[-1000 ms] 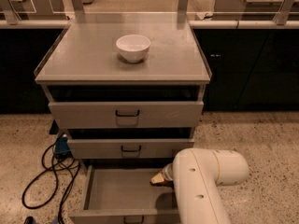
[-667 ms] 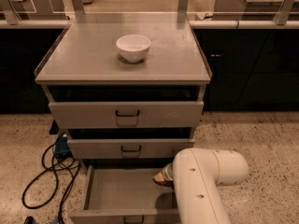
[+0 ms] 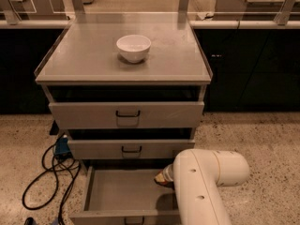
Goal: Pick apple from bottom drawer and place on counter
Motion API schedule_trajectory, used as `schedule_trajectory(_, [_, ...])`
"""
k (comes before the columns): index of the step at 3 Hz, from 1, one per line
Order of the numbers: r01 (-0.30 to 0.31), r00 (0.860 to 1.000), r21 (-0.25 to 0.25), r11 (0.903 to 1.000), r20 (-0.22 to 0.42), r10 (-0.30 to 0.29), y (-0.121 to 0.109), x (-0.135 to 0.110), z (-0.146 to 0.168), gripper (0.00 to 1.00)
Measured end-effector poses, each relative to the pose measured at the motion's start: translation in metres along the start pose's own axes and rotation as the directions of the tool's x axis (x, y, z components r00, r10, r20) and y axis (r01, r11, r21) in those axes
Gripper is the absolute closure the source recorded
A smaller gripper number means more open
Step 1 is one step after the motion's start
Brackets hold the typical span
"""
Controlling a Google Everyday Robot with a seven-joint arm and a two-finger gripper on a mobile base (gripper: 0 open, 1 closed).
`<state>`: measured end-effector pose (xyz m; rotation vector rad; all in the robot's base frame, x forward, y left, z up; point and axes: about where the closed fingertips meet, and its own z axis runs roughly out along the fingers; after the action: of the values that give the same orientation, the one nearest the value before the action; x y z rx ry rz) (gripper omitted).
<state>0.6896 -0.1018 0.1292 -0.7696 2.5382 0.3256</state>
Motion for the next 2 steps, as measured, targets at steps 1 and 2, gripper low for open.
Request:
schedule_trajectory(1, [0.018, 1.0, -0.004, 0.9998, 0.003, -0.018, 0.005, 0.006, -0.006, 1.0])
schedule_trajectory(2, [0.085, 0.994, 0.034, 0.9958, 0.063, -0.087, 0.005, 0.009, -0.043, 1.0])
